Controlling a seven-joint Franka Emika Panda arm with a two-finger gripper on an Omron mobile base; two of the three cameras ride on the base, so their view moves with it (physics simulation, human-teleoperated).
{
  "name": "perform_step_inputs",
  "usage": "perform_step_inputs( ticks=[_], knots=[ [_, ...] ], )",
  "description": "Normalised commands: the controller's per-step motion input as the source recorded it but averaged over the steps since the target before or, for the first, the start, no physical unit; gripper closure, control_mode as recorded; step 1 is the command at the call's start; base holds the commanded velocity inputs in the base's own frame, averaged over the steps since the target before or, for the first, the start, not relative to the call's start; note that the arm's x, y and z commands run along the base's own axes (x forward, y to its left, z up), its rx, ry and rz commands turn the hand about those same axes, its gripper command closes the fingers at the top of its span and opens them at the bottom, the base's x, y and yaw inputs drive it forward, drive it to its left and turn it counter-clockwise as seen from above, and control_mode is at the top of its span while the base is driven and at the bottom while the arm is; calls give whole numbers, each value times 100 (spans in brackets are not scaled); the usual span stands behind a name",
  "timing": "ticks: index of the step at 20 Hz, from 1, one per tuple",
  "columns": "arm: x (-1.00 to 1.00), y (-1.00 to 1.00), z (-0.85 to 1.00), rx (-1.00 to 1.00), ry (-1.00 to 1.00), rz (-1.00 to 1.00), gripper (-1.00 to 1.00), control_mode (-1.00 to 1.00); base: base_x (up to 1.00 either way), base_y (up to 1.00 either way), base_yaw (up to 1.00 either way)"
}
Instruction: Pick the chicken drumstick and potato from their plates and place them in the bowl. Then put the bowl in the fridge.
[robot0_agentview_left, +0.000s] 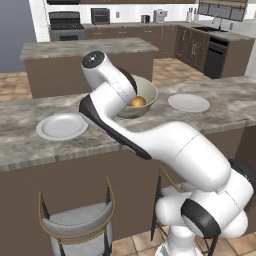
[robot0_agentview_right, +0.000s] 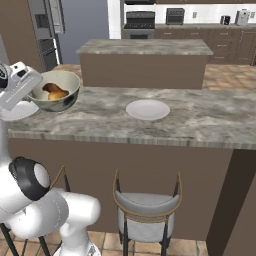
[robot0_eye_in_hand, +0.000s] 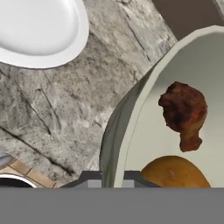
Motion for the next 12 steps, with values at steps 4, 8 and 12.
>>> perform_step_inputs(
  ticks=[4, 8, 12],
  knots=[
    [-9, -34, 20, -16, 6, -7, 100, -100, 0, 0, 0],
    [-15, -33, 16, -12, 14, -6, 100, -100, 0, 0, 0],
    [-21, -20, 5, -3, 21, -5, 100, -100, 0, 0, 0]
  ],
)
